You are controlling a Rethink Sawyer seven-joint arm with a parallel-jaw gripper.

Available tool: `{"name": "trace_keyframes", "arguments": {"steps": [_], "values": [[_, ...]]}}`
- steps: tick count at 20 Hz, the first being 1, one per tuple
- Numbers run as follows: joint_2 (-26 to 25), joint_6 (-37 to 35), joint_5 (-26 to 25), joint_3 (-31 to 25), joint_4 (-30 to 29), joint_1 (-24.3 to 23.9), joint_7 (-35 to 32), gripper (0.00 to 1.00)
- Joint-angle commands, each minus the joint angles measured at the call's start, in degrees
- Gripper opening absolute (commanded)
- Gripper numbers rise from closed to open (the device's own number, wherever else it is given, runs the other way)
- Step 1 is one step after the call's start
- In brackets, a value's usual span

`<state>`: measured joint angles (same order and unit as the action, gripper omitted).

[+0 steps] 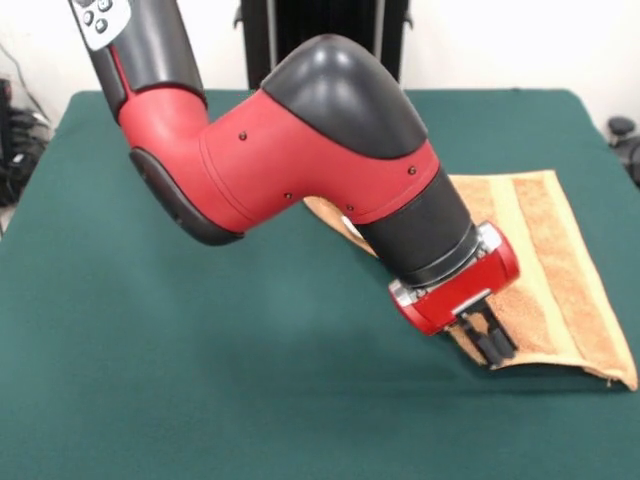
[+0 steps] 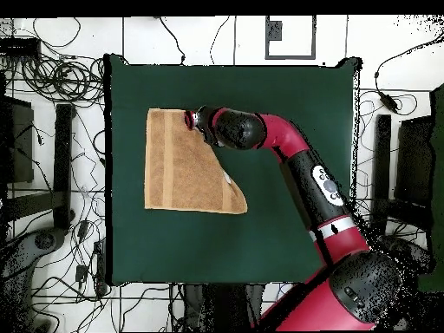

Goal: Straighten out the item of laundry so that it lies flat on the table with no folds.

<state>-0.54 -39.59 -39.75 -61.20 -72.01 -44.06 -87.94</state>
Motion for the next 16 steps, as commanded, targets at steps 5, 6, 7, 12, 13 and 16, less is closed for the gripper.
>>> {"name": "trace_keyframes", "arguments": {"steps": [5,6,7,12,13,16], "values": [[8.3,6.2,-6.0,8.1,-1.3,5.4,0.5,0.00],[8.4,6.3,-6.1,8.3,-1.3,5.5,0.4,0.00],[8.5,6.3,-5.9,8.5,-1.2,5.7,0.3,0.00],[8.2,6.5,-5.5,10.2,0.0,7.1,-0.1,0.00],[8.1,6.3,-5.3,10.5,0.4,7.4,-0.2,0.00],[6.8,4.9,-4.4,10.4,2.0,8.0,2.3,0.00]]}}
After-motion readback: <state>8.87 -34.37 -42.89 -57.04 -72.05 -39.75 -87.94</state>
